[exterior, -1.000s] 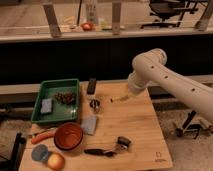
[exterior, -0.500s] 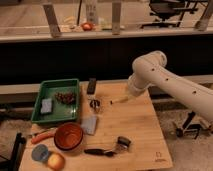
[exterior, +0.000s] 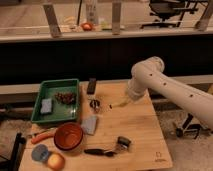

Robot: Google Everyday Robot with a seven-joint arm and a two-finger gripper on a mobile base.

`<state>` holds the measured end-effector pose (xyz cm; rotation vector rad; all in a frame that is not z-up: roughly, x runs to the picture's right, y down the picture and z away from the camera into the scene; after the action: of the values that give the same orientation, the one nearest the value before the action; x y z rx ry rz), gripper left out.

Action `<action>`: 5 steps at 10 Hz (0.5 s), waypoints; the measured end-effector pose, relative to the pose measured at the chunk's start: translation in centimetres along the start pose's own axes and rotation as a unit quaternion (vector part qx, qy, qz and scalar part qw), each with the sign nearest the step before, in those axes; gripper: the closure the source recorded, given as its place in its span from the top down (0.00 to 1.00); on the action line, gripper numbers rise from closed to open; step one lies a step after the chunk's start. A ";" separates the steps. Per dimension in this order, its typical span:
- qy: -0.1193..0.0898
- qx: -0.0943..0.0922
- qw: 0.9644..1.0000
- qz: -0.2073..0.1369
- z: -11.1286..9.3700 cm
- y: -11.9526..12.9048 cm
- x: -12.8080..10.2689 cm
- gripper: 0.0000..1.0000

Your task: Place banana in table surface

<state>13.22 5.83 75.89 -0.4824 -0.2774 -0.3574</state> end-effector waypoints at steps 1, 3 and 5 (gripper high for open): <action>-0.004 0.000 1.000 0.000 0.5 0.3 0.0 0.00; -0.013 0.000 1.000 0.002 1.5 0.9 0.1 0.01; -0.016 -0.001 1.000 0.004 1.9 1.3 0.0 0.15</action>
<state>13.40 7.80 77.01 -0.4911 -0.3071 -0.3425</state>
